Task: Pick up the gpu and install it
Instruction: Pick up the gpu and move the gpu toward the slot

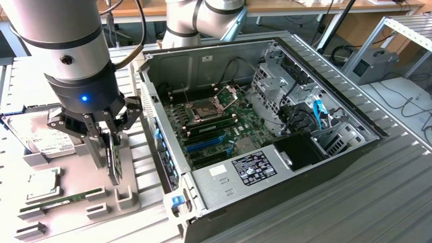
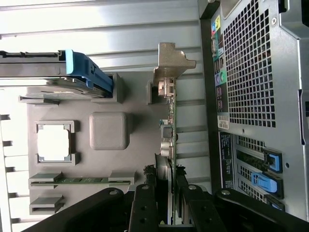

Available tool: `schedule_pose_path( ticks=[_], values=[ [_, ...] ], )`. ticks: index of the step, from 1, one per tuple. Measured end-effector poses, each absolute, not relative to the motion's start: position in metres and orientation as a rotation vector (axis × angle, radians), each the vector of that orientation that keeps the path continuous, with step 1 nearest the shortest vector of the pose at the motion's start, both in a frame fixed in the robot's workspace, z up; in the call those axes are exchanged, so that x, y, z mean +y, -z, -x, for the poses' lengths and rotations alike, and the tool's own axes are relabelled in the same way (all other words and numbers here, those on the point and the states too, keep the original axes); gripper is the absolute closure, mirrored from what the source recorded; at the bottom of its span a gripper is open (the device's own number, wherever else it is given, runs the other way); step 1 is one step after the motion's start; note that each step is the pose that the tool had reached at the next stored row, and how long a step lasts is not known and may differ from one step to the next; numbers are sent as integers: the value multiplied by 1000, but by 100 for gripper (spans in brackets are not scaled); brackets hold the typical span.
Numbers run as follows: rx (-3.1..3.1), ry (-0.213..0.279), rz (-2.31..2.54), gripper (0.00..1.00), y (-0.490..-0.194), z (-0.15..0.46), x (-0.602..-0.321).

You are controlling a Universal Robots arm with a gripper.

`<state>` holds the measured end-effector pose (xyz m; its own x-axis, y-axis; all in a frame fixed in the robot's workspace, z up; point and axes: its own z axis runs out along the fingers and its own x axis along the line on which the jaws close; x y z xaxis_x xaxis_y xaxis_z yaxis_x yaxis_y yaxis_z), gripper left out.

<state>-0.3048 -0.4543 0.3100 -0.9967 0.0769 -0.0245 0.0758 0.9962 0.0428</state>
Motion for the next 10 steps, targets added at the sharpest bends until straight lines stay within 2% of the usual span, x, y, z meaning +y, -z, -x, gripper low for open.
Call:
schedule_pose_path(
  ticks=[10],
  values=[
    [3113,-65,-119,74,-315,305,-454]
  ],
)
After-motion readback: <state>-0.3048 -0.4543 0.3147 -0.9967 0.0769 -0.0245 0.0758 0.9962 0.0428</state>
